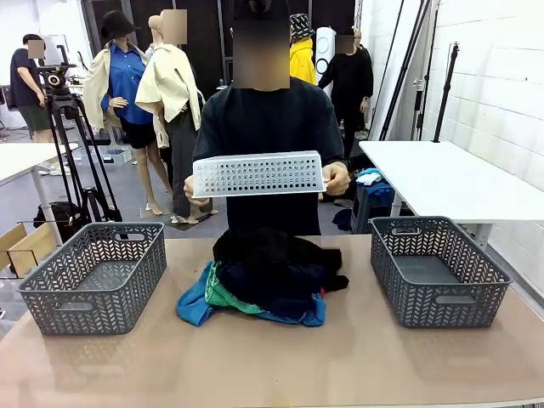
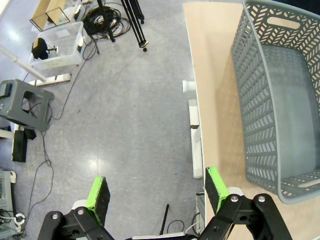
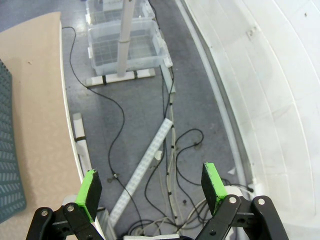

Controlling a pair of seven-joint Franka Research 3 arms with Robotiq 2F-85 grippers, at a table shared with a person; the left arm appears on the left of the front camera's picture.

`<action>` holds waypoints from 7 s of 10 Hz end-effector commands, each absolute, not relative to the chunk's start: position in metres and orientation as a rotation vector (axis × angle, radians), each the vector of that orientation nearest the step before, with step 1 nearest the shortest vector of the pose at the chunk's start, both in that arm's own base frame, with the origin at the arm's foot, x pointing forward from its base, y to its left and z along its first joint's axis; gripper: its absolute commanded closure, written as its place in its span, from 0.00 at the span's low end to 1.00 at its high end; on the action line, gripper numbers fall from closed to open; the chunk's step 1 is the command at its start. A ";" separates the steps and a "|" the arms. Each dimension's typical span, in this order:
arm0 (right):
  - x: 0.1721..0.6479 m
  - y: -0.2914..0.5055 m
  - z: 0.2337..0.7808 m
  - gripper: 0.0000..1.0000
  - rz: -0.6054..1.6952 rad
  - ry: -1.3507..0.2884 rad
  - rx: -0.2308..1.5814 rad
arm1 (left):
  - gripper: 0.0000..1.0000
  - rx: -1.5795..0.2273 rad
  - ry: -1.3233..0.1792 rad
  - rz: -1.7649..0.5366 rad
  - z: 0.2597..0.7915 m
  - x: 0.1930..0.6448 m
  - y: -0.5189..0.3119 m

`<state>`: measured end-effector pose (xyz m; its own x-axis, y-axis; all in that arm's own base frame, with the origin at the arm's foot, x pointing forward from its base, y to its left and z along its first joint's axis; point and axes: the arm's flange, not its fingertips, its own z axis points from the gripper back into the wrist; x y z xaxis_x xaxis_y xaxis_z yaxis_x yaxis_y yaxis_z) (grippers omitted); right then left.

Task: Sort the tops and bottoms.
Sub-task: Lift clothes from the center of the table with your left hand.

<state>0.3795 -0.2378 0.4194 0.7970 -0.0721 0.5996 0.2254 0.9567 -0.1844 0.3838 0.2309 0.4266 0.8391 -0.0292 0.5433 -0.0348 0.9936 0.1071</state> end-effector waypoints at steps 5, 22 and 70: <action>0.379 -0.238 0.420 0.00 -0.163 -0.631 -0.252 | 0.00 0.124 -0.584 -0.003 0.426 0.382 0.234; 0.379 -0.238 0.420 0.00 -0.163 -0.631 -0.252 | 0.00 0.124 -0.584 -0.003 0.426 0.382 0.234; 0.379 -0.238 0.420 0.00 -0.163 -0.631 -0.252 | 0.00 0.124 -0.584 -0.003 0.426 0.382 0.234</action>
<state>0.3795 -0.2378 0.4194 0.7970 -0.0721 0.5996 0.2254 0.9567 -0.1844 0.3838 0.2309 0.4267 0.8391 -0.0292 0.5433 -0.0348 0.9936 0.1071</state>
